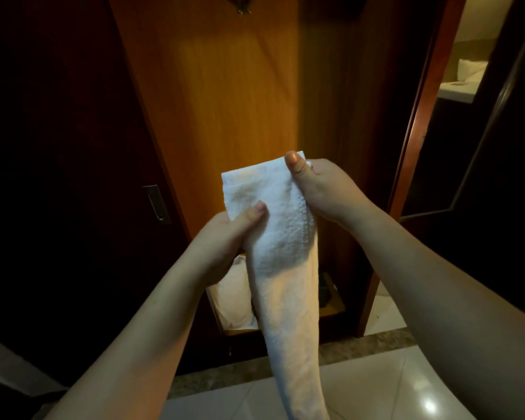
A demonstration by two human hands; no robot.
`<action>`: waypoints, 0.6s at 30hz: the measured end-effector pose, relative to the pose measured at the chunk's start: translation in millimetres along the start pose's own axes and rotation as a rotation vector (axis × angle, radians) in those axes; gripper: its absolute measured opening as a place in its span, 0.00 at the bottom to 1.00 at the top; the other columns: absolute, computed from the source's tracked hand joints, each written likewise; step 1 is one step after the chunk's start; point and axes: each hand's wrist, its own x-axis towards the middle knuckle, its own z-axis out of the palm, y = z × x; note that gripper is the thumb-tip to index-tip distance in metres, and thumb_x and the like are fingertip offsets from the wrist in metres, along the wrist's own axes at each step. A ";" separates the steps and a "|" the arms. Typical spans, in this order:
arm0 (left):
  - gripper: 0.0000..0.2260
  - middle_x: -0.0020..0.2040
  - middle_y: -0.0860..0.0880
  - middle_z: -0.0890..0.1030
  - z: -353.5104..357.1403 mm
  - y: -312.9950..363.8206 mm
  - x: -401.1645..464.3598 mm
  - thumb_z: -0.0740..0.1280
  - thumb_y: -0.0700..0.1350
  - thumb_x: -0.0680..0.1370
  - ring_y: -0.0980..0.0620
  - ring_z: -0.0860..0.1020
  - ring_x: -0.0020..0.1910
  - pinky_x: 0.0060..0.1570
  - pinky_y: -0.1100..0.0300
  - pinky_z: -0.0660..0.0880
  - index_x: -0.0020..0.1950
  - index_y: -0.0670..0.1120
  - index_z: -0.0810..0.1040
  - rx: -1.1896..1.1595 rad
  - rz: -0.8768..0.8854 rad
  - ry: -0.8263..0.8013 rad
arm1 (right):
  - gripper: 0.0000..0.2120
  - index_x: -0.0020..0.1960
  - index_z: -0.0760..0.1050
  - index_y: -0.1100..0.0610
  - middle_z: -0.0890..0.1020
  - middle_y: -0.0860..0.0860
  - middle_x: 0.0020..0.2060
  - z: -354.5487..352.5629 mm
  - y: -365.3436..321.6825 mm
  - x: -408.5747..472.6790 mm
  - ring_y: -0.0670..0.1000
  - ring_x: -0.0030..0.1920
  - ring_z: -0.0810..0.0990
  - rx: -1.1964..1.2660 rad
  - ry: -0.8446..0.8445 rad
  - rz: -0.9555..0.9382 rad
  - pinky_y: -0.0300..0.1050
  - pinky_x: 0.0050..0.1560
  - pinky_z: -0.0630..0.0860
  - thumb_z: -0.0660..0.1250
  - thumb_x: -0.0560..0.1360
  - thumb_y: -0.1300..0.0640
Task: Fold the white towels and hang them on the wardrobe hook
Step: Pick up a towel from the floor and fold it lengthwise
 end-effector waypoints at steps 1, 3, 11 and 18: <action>0.16 0.50 0.46 0.86 2.2 1.6 -1.0 0.69 0.54 0.76 0.47 0.85 0.50 0.46 0.56 0.82 0.57 0.43 0.81 -0.030 0.001 0.036 | 0.39 0.45 0.84 0.61 0.86 0.56 0.41 0.7 2.9 2.4 0.52 0.43 0.85 0.097 0.009 0.038 0.41 0.43 0.77 0.46 0.75 0.32; 0.18 0.46 0.50 0.87 6.0 8.1 -1.2 0.68 0.55 0.72 0.51 0.86 0.45 0.40 0.60 0.82 0.54 0.45 0.81 -0.071 0.024 0.108 | 0.45 0.50 0.84 0.59 0.87 0.54 0.42 1.4 18.1 7.9 0.51 0.45 0.86 0.515 -0.039 0.196 0.42 0.48 0.79 0.41 0.75 0.26; 0.16 0.41 0.51 0.85 9.8 34.2 29.4 0.67 0.62 0.77 0.51 0.84 0.42 0.53 0.49 0.81 0.45 0.50 0.77 -0.013 -0.045 0.500 | 0.46 0.71 0.71 0.56 0.81 0.56 0.63 49.2 107.2 -11.1 0.57 0.65 0.77 0.900 -0.438 0.660 0.59 0.71 0.66 0.51 0.70 0.22; 0.17 0.45 0.52 0.79 -7.1 43.1 56.4 0.63 0.63 0.80 0.53 0.77 0.44 0.42 0.56 0.74 0.54 0.49 0.75 0.131 -0.036 0.662 | 0.34 0.69 0.72 0.53 0.79 0.54 0.65 74.1 118.8 -24.4 0.53 0.63 0.79 0.669 -0.249 0.517 0.53 0.65 0.75 0.66 0.72 0.32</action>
